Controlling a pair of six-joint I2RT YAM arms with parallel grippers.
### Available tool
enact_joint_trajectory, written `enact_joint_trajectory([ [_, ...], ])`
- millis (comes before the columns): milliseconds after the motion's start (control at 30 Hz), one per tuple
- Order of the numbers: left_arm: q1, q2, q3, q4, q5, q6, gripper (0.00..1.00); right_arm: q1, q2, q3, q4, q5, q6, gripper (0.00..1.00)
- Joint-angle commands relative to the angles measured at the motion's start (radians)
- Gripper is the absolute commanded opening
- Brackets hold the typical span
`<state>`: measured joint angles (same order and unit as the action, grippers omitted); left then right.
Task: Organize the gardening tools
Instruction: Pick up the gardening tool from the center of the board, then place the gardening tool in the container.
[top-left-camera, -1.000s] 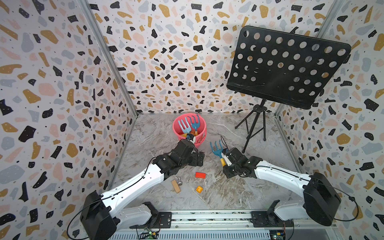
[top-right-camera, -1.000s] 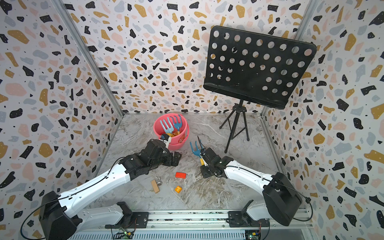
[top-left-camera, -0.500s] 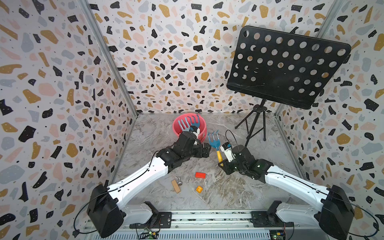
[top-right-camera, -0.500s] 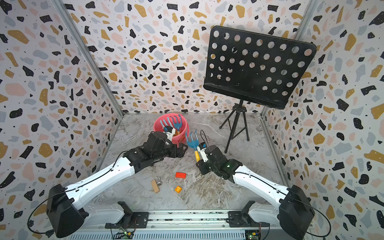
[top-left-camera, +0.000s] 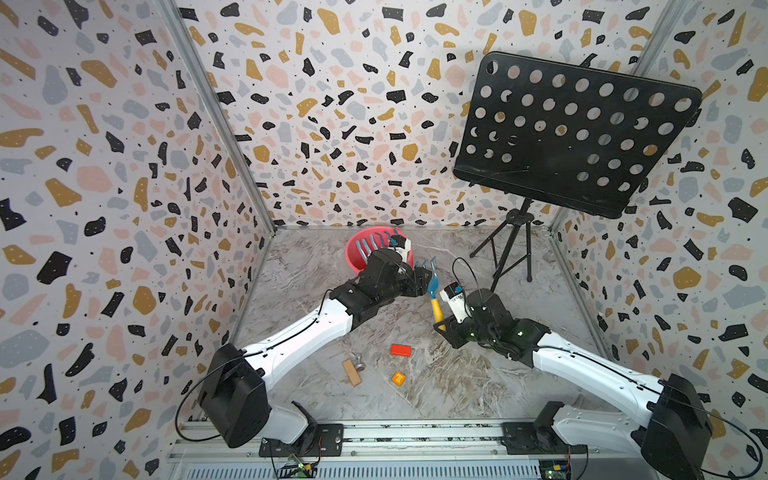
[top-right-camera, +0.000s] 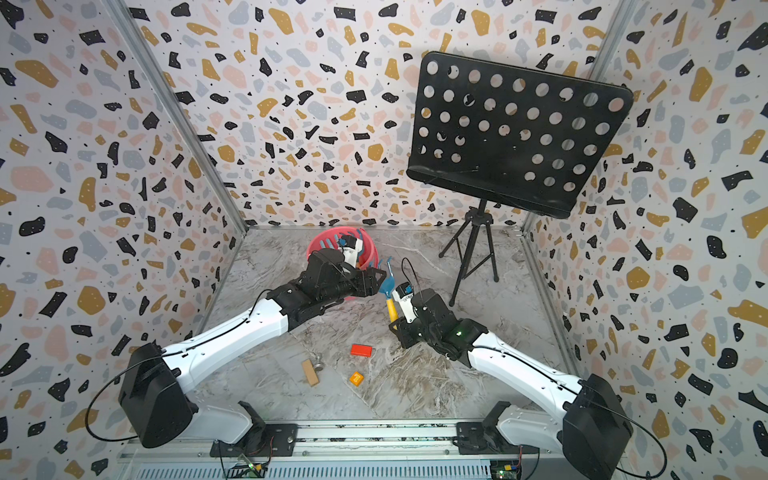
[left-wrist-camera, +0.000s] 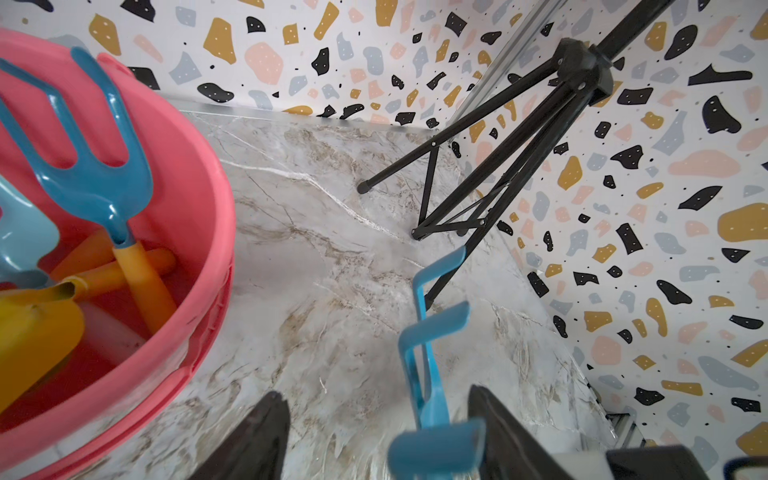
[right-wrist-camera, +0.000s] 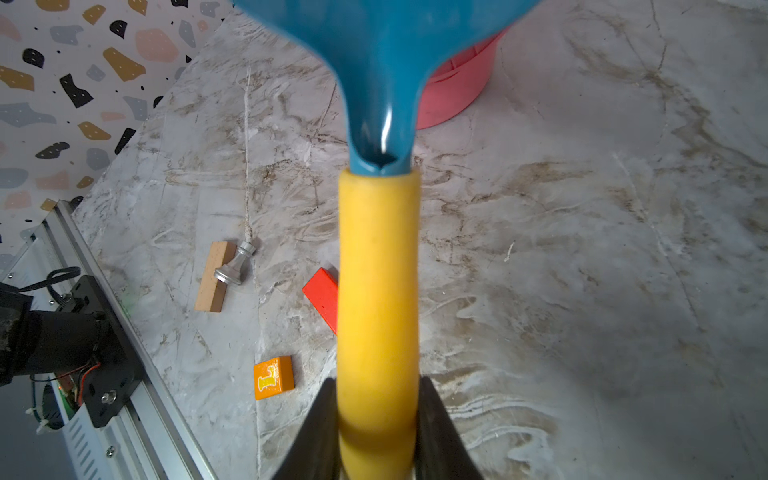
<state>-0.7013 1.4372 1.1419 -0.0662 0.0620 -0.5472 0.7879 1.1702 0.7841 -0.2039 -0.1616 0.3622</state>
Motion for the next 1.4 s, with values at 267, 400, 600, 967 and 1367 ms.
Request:
enact_joint_trajectory([
  [267, 0.003, 0.017, 0.028, 0.137, -0.003, 0.046, 0.3, 0.005, -0.023, 0.041, 0.027, -0.003, -0.009, 0.01],
  [400, 0.003, 0.014, 0.024, 0.148, 0.002, 0.064, 0.14, 0.006, -0.023, 0.049, 0.028, 0.001, -0.009, 0.04],
  [600, 0.003, -0.006, 0.011, 0.166, -0.008, 0.108, 0.02, 0.006, -0.026, 0.062, 0.02, 0.019, -0.011, 0.21],
  [967, 0.018, -0.109, -0.014, 0.244, -0.147, 0.318, 0.0, 0.006, -0.063, 0.094, -0.052, 0.127, -0.029, 0.84],
  [1367, 0.148, -0.145, -0.007, 0.46, -0.244, 0.554, 0.0, 0.006, -0.229, 0.011, -0.03, 0.304, -0.067, 0.97],
])
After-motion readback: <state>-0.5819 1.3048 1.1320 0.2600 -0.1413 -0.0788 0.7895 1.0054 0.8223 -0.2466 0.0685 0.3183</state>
